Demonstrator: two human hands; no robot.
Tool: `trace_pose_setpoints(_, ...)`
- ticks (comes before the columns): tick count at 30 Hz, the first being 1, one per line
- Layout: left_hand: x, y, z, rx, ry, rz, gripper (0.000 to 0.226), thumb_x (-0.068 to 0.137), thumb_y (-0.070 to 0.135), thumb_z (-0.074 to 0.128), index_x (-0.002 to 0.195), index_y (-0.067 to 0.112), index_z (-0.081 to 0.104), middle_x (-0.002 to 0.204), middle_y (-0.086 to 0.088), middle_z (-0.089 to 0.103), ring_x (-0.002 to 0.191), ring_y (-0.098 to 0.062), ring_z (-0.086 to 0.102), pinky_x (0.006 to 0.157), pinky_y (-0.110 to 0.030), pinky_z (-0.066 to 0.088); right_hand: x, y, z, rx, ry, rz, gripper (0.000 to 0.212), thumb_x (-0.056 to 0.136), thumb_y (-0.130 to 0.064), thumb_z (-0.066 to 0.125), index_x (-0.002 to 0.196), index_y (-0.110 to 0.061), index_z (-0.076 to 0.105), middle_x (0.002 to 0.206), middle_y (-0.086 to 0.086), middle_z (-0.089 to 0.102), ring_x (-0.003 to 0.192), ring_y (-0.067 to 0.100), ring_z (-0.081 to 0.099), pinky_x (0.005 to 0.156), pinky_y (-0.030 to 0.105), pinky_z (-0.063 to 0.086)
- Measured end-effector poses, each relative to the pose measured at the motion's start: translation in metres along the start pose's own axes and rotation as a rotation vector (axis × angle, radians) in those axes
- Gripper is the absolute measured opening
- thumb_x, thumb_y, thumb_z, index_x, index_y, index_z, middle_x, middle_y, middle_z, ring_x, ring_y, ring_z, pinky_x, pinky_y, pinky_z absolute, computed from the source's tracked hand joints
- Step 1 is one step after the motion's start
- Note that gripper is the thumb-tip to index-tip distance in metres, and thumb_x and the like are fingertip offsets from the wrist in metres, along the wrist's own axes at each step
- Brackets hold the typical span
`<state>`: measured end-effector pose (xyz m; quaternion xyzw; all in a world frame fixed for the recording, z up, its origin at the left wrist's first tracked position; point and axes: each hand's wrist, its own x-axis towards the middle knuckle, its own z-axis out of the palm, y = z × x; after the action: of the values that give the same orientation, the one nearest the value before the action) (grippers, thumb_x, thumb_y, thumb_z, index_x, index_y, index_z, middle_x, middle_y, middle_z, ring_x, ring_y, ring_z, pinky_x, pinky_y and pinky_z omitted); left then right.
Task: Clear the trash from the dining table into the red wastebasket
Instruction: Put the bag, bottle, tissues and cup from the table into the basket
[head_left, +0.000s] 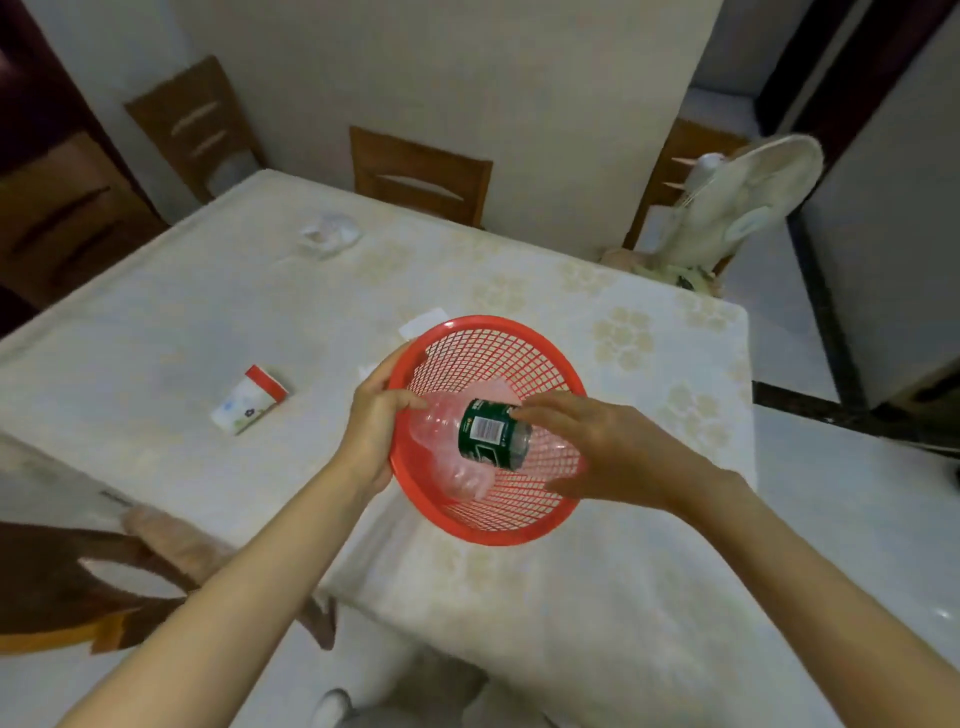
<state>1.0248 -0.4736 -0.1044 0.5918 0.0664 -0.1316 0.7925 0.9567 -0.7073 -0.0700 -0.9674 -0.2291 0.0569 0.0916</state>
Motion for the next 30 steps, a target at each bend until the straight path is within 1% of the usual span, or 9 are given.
trace_pose_setpoints(3, 0.006, 0.018, -0.049, -0.047, -0.021, -0.015, 0.064, 0.073, -0.017, 0.042, 0.123, 0.018, 0.062, 0.124, -0.015, 0.064, 0.107, -0.036, 0.063, 0.080, -0.046, 0.058, 0.035, -0.044, 0.002, 0.001, 0.021, 0.039, 0.076, 0.078, -0.045, 0.071, 0.143, -0.030, 0.034, 0.151, -0.006, 0.037, 0.135, 0.016, 0.040, 0.103, 0.032, 0.043)
trace_pose_setpoints(5, 0.011, 0.032, -0.089, -0.091, -0.007, -0.018, 0.063, 0.072, -0.018, 0.040, 0.118, 0.018, 0.063, 0.120, -0.014, 0.064, 0.103, -0.031, 0.062, 0.073, -0.037, 0.057, 0.060, -0.075, 0.002, 0.039, 0.103, 0.041, 0.068, 0.081, -0.048, 0.067, 0.140, -0.027, 0.040, 0.149, -0.004, 0.041, 0.133, 0.016, 0.042, 0.103, 0.033, 0.042)
trace_pose_setpoints(8, 0.015, 0.048, -0.146, -0.110, 0.039, 0.003, 0.066, 0.070, -0.018, 0.039, 0.125, 0.012, 0.060, 0.124, -0.017, 0.061, 0.104, -0.029, 0.060, 0.082, -0.040, 0.052, 0.098, -0.111, 0.006, 0.074, 0.240, 0.106, 0.055, 0.086, -0.044, 0.061, 0.135, -0.023, 0.048, 0.144, 0.001, 0.049, 0.130, 0.020, 0.046, 0.105, 0.036, 0.040)
trace_pose_setpoints(12, 0.021, 0.066, -0.200, -0.089, 0.120, 0.074, 0.063, 0.068, -0.018, 0.038, 0.116, 0.016, 0.063, 0.108, -0.003, 0.068, 0.090, -0.016, 0.067, 0.077, -0.030, 0.055, 0.138, -0.125, 0.025, 0.154, 0.470, 0.232, 0.044, 0.090, -0.037, 0.059, 0.129, -0.017, 0.054, 0.137, 0.007, 0.054, 0.129, 0.022, 0.046, 0.105, 0.036, 0.038)
trace_pose_setpoints(16, 0.038, 0.081, -0.238, -0.113, 0.185, 0.099, 0.070, 0.066, -0.016, 0.041, 0.127, 0.014, 0.059, 0.131, -0.016, 0.060, 0.105, -0.025, 0.063, 0.080, -0.033, 0.056, 0.180, -0.099, 0.056, 0.249, 0.584, 0.385, 0.039, 0.091, -0.030, 0.059, 0.126, -0.013, 0.054, 0.133, 0.009, 0.055, 0.126, 0.024, 0.047, 0.102, 0.027, 0.033)
trace_pose_setpoints(19, 0.058, 0.090, -0.247, -0.137, 0.218, 0.131, 0.068, 0.066, -0.014, 0.041, 0.123, 0.016, 0.060, 0.130, -0.018, 0.058, 0.107, -0.027, 0.060, 0.083, -0.035, 0.053, 0.219, -0.060, 0.086, 0.286, 0.541, 0.508, 0.043, 0.089, -0.029, 0.062, 0.127, -0.011, 0.053, 0.133, 0.011, 0.054, 0.125, 0.029, 0.048, 0.102, 0.035, 0.038)
trace_pose_setpoints(22, 0.077, 0.096, -0.244, -0.122, 0.242, 0.163, 0.068, 0.067, -0.014, 0.041, 0.124, 0.018, 0.060, 0.123, -0.013, 0.062, 0.106, -0.027, 0.062, 0.086, -0.039, 0.053, 0.258, -0.023, 0.120, 0.293, 0.399, 0.598, 0.057, 0.085, -0.031, 0.067, 0.134, -0.010, 0.047, 0.141, 0.015, 0.046, 0.131, 0.032, 0.042, 0.104, 0.040, 0.038)
trace_pose_setpoints(26, 0.114, 0.105, -0.237, -0.069, 0.271, 0.184, 0.064, 0.070, -0.014, 0.043, 0.119, 0.023, 0.064, 0.110, -0.002, 0.070, 0.100, -0.022, 0.066, 0.080, -0.034, 0.057, 0.318, 0.022, 0.161, 0.316, 0.231, 0.685, 0.067, 0.084, -0.036, 0.067, 0.140, -0.013, 0.040, 0.149, 0.017, 0.036, 0.138, 0.031, 0.032, 0.105, 0.044, 0.037)
trace_pose_setpoints(30, 0.150, 0.115, -0.232, -0.068, 0.299, 0.192, 0.065, 0.070, -0.014, 0.041, 0.119, 0.022, 0.064, 0.110, -0.003, 0.070, 0.098, -0.021, 0.068, 0.079, -0.035, 0.058, 0.366, 0.064, 0.190, 0.262, 0.114, 0.741, 0.071, 0.084, -0.038, 0.066, 0.143, -0.014, 0.034, 0.152, 0.017, 0.031, 0.141, 0.032, 0.025, 0.107, 0.046, 0.035)
